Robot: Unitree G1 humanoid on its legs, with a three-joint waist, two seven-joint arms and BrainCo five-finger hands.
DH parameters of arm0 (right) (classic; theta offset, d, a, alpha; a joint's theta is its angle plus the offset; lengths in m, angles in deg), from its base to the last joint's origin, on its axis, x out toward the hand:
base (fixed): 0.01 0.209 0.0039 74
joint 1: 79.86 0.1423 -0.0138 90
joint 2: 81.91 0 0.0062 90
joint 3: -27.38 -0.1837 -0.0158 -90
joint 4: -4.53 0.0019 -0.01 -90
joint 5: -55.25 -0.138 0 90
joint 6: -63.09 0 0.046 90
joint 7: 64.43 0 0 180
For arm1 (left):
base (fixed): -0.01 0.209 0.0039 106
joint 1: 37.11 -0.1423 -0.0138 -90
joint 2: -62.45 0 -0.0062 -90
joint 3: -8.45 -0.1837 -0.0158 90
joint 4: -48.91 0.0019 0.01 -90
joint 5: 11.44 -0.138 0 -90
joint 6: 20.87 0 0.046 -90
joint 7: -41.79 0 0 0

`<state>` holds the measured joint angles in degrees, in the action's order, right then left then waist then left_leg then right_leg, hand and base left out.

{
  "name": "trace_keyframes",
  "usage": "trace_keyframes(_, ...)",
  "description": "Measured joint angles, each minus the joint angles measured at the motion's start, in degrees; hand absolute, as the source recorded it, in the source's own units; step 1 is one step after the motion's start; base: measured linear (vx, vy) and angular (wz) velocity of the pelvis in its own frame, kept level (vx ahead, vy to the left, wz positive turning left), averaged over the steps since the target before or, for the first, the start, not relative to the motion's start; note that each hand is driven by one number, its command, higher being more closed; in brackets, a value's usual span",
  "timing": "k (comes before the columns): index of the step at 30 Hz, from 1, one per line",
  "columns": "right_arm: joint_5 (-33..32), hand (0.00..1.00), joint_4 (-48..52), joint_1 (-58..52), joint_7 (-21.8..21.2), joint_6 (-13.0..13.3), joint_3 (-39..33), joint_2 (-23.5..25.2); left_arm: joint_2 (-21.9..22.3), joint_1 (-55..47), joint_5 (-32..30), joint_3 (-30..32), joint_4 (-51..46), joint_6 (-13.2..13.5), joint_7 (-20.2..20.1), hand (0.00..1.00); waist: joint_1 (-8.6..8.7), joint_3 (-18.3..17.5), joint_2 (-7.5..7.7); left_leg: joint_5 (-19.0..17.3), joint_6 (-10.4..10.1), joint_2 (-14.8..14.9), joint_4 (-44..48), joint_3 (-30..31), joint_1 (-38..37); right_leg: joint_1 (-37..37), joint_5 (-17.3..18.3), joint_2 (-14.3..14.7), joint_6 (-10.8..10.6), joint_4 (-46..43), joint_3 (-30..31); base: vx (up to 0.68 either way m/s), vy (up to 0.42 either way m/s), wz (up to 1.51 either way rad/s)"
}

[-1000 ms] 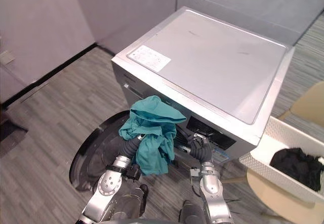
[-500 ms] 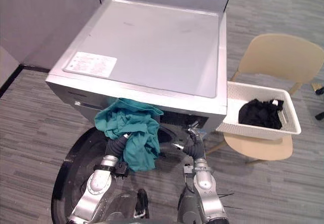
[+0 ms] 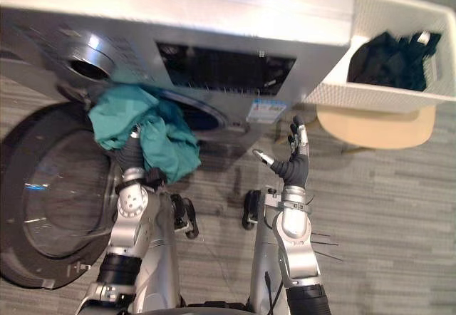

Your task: Pick up the laundry basket with both hands and put the clothes into the washing machine.

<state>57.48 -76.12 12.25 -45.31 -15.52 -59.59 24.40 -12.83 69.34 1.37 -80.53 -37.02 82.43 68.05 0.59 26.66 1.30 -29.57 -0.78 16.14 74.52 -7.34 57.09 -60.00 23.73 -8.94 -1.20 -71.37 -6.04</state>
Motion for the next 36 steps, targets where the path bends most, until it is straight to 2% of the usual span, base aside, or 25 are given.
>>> trace_keyframes(2, 0.0, 0.0, 1.2, 1.6, 2.0, 0.0, -0.7, 0.5, 0.0, 4.4, 2.6, 1.8, 0.6, 0.6, 1.4, 1.0, 0.23, 2.1, 0.04, -1.0, 0.0, 0.8, 5.3, 1.3, 6.4, -6.2, 0.8, 0.2, 0.3, -4.9, 0.2, -0.13, -0.042, -0.1)
trace_keyframes(6, -0.7, 0.0, 1.6, 3.8, 2.5, 0.6, -2.3, 0.8, -1.5, 12.0, 3.8, 2.0, 3.6, 0.6, 1.6, 1.0, 0.29, 3.6, 1.25, -1.7, 0.0, 1.6, 11.8, 2.9, 16.4, -16.0, 1.2, 0.7, 0.6, -11.0, 0.8, -0.09, -0.059, -0.09)
trace_keyframes(7, -2.0, 0.0, 2.3, 5.0, 2.4, 1.1, -2.4, 1.0, -3.4, 17.1, 4.0, 2.8, 5.1, 0.4, 1.7, 1.0, 0.67, 4.0, 1.48, -1.8, 0.2, 1.8, 14.8, 3.7, 21.6, -21.0, 1.2, 0.8, 0.7, -13.7, 1.0, -0.08, -0.074, -0.09)
trace_keyframes(9, -2.4, 0.0, 3.5, 5.2, 2.1, 1.8, -2.5, 1.1, -7.5, 23.7, 4.2, 3.8, 7.2, 0.3, 1.9, 1.0, 1.73, 4.2, 1.88, -2.0, 0.5, 1.9, 17.7, 4.4, 26.4, -25.6, 1.2, 0.8, 0.7, -16.4, 1.3, -0.04, -0.037, -0.06)
trace_keyframes(12, -3.3, 0.0, 3.5, 5.3, 1.7, 2.4, -2.7, 1.1, -12.9, 31.7, 4.6, 4.2, 10.0, 0.2, 2.6, 1.0, 2.36, 4.6, 2.37, -2.0, 0.5, 1.9, 19.0, 5.0, 29.7, -28.7, 0.8, 0.9, 0.9, -17.2, 1.2, -0.02, -0.01, -0.08)
trace_keyframes(14, -4.4, 0.0, 3.9, 5.1, 0.3, 3.9, -2.7, 1.2, -16.6, 37.2, 4.6, 4.2, 12.5, -0.1, 2.7, 1.0, 3.18, 4.6, 2.38, -1.9, 0.6, 1.9, 19.6, 5.4, 31.3, -29.9, 0.7, 0.8, 0.9, -17.4, 0.9, 0.02, 0.0, -0.05)
trace_keyframes(16, -4.4, 0.0, 5.3, 4.8, -0.6, 4.6, -2.7, 1.4, -18.4, 40.5, 4.6, 4.0, 13.0, -0.1, 2.9, 1.0, 3.55, 4.6, 2.41, -1.9, 0.6, 1.9, 19.8, 5.6, 32.3, -30.7, 0.7, 0.8, 0.9, -17.5, 0.8, 0.03, 0.001, -0.02)
trace_keyframes(17, -4.4, 0.0, 5.8, 4.7, -0.7, 5.5, -2.7, 1.6, -19.9, 43.4, 4.6, 3.6, 13.7, -0.1, 3.1, 0.0, 3.63, 4.7, 2.7, -1.9, 0.6, 1.9, 19.8, 5.6, 33.1, -31.4, 0.6, 0.8, 0.9, -17.5, 0.8, 0.05, -0.001, -0.02)
trace_keyframes(22, -4.4, 0.0, 5.8, 4.6, -2.8, 6.4, -2.9, 1.6, -25.0, 54.8, 2.1, 2.1, 17.9, -0.7, 5.4, 0.0, 3.98, 5.2, 3.64, -1.9, 0.6, 1.8, 20.4, 5.9, 34.7, -32.8, 0.5, 0.7, 1.3, -18.1, 0.7, 0.05, -0.003, -0.01)
trace_keyframes(27, -5.9, 0.0, 5.8, 4.6, -4.6, 8.1, -3.0, 1.5, -29.4, 62.7, -4.9, -2.1, 23.2, -3.5, 3.7, 0.0, 4.95, 5.2, 3.69, -1.8, 0.9, 1.3, 20.4, 6.4, 36.3, -33.6, 0.6, -0.1, 1.2, -18.1, -0.1, 0.02, 0.0, 0.06)
trace_keyframes(30, -6.5, 0.0, 6.0, 4.4, -5.8, 8.5, -3.8, 1.3, -30.8, 65.2, -12.1, -5.3, 26.6, -5.3, 2.2, 0.0, 4.9, 5.2, 3.7, -1.6, 1.1, 0.9, 20.1, 6.4, 36.9, -34.1, 0.6, -0.5, 1.2, -18.1, -0.1, 0.01, -0.002, 0.07)
trace_keyframes(33, -6.9, 0.0, 7.0, 4.2, -7.6, 8.5, -4.3, 1.2, -30.9, 66.8, -26.4, -8.4, 30.7, -10.0, -2.3, 0.0, 4.83, 5.2, 3.73, -1.4, 1.4, 0.6, 19.9, 6.2, 37.2, -34.4, 0.6, -1.1, 1.2, -18.2, -0.1, 0.03, -0.003, 0.07)
trace_keyframes(36, -7.3, 0.0, 7.8, 4.2, -9.4, 8.6, -4.3, 1.1, -29.8, 66.8, -35.8, -9.9, 33.2, -13.0, -5.9, 0.0, 4.85, 5.2, 3.73, -1.4, 1.4, 0.4, 19.9, 6.1, 37.2, -34.4, 0.6, -1.2, 1.2, -18.3, 0.0, 0.01, 0.0, 0.01)
